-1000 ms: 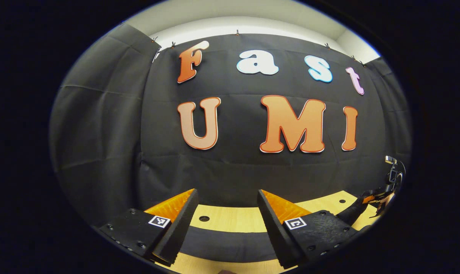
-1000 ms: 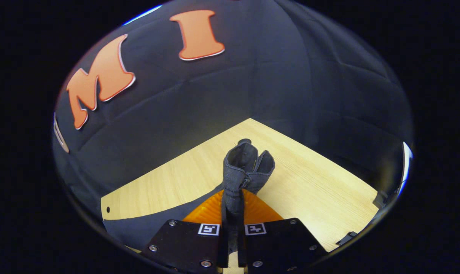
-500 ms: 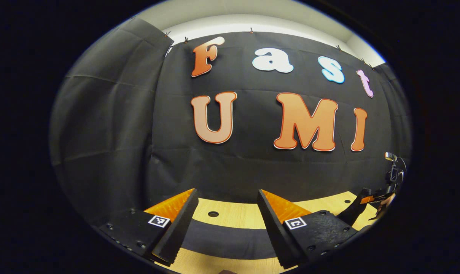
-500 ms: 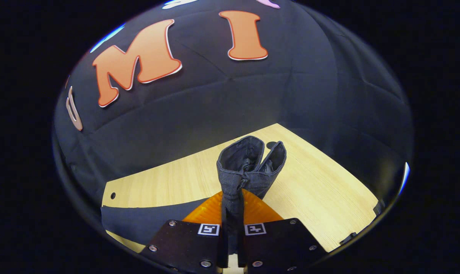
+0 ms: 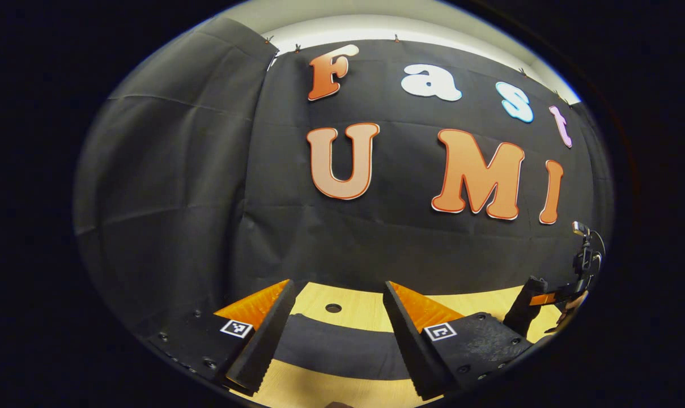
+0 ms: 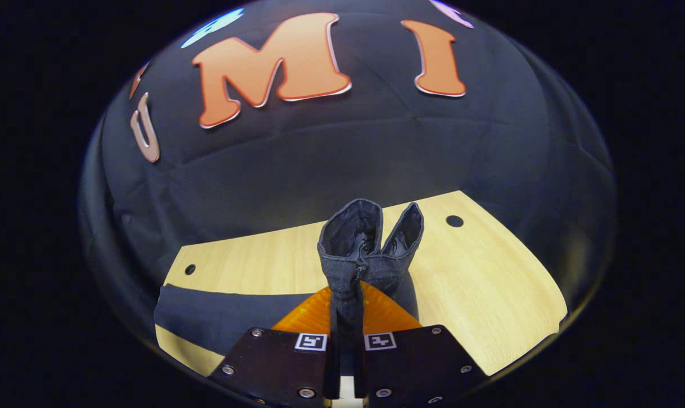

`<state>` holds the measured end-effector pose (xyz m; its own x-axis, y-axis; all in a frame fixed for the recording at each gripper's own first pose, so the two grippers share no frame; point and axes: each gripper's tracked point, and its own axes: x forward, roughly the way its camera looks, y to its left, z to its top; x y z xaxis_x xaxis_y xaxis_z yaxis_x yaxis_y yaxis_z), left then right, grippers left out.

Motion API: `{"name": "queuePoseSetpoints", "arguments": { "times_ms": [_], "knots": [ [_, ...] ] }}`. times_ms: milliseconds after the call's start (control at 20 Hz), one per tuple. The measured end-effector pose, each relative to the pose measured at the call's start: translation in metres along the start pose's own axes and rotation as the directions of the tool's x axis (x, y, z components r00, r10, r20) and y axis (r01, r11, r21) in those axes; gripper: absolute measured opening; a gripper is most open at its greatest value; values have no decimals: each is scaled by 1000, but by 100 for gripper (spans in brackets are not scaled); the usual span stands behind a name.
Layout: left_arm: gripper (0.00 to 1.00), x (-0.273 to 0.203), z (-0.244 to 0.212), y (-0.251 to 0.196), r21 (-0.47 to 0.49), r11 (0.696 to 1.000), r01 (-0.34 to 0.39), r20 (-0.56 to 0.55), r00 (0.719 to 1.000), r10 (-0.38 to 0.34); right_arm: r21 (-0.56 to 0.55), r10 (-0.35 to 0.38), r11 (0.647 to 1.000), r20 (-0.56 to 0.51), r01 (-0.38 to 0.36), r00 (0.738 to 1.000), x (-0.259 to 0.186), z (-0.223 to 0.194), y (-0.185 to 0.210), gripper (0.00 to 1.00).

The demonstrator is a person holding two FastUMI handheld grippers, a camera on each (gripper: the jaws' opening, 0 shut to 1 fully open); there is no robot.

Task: Grasp the waist and the cuffs of the jeans and fold them to make the two legs overlap; first hold the waist and fold one-third of the jeans toward the cuffs, then hold the cuffs and fold the remaining one-third in the same direction to finish folding.

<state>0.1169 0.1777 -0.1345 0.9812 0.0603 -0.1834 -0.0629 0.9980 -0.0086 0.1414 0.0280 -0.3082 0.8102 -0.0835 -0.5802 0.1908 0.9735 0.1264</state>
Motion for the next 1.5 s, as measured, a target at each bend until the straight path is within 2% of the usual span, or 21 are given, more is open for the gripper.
{"name": "queuePoseSetpoints", "arguments": {
  "times_ms": [450, 500, 550, 650, 900, 1050, 1150, 1200, 1250, 1400, 1500],
  "knots": [
    [94, 6, -11, 46, -21, 998, -58, -29, 998, 57, -47, 111, 993, -31, -112, 993, 7, -15, 91, 10],
    [89, 8, -12, 51, -24, 998, -62, -32, 998, 61, -54, 125, 990, -36, -127, 991, 7, -17, 102, 10],
    [94, 8, -13, 57, -26, 997, -67, -34, 997, 67, -60, 137, 988, -42, -139, 990, 8, -20, 113, 10],
    [94, 12, -19, 69, -30, 997, -76, -47, 996, 75, -75, 157, 984, -63, -162, 986, 11, -32, 133, 10],
    [94, 26, -32, 101, -23, 996, -82, -82, 993, 80, -94, 126, 985, -157, -142, 979, 29, -73, 156, 10],
    [94, 42, -50, 116, -17, 998, -69, -129, 989, 66, -114, 95, 987, -169, -115, 981, 32, -85, 161, 10],
    [94, 51, -61, 124, -23, 998, -63, -161, 985, 58, -85, 115, 988, -176, -132, 978, 27, -89, 169, 10],
    [94, 55, -68, 127, -28, 998, -62, -173, 983, 56, -47, 145, 987, -185, -156, 972, 29, -90, 178, 22],
    [94, 60, -74, 129, -33, 998, -57, -186, 981, 50, -28, 159, 986, -193, -167, 968, 26, -92, 182, 26],
    [94, 70, -97, 126, -46, 998, -39, -248, 968, 26, -28, 174, 983, -199, -183, 965, 19, -95, 184, 34],
    [94, 75, -117, 123, -61, 998, -34, -306, 952, 13, -36, 215, 973, -197, -226, 956, 3, -96, 192, 38]
  ]
}}
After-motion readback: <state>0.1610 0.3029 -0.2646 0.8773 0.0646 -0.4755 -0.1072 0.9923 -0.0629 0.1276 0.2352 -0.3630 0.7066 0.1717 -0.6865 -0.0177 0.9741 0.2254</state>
